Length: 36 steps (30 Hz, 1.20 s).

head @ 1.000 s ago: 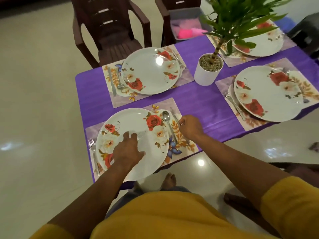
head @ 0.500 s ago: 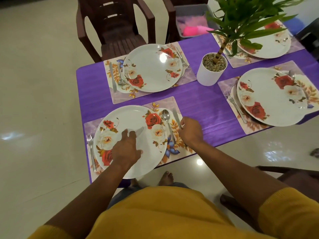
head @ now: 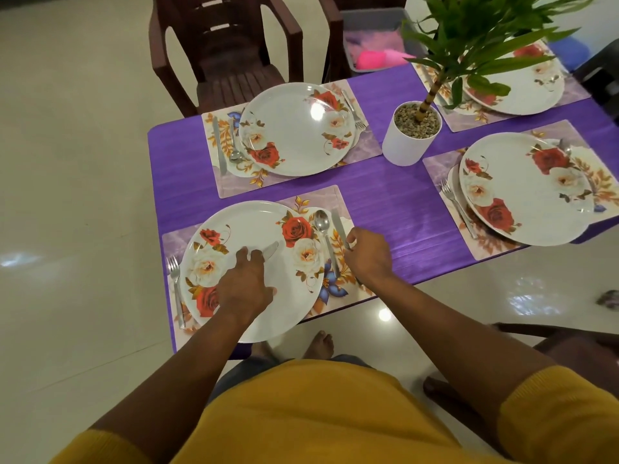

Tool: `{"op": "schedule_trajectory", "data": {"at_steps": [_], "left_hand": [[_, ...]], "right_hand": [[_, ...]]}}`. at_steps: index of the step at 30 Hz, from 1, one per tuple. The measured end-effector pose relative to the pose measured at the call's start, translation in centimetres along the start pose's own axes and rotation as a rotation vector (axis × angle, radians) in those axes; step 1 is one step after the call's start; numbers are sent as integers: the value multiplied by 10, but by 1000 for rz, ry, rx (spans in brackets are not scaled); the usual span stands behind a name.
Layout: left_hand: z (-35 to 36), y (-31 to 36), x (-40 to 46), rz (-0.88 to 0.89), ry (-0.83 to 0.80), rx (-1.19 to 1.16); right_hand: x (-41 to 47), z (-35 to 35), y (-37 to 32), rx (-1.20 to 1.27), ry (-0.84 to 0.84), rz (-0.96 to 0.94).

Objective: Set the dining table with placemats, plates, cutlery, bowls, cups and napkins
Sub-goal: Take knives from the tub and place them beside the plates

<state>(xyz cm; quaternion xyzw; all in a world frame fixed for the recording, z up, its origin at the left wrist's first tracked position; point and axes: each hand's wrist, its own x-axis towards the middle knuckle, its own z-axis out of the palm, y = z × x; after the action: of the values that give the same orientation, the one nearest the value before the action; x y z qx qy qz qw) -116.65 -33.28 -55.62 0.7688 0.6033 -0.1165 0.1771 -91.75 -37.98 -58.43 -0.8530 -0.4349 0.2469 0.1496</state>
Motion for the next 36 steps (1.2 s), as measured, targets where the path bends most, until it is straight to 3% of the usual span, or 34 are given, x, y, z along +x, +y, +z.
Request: {"op": "schedule_trajectory", "data": {"at_steps": [8,15,22,29,36], "left_hand": [[-2,-5,4,15,-25,-49],[-29,7,4,90,8,-236],[-42,58,-5,174,-297,-661],[-40,125,-25,290,-548,-845],[-23,226,-35,303,-672,-855]], "right_hand": [[-1,-3,-4,-24,5,12],[-31,-26,-11,286,10,74],[-88,-36,-30,702,-177,118],[-117,-54,-12,978,-62,293],[-98,-100,66,1277,-31,440]]}}
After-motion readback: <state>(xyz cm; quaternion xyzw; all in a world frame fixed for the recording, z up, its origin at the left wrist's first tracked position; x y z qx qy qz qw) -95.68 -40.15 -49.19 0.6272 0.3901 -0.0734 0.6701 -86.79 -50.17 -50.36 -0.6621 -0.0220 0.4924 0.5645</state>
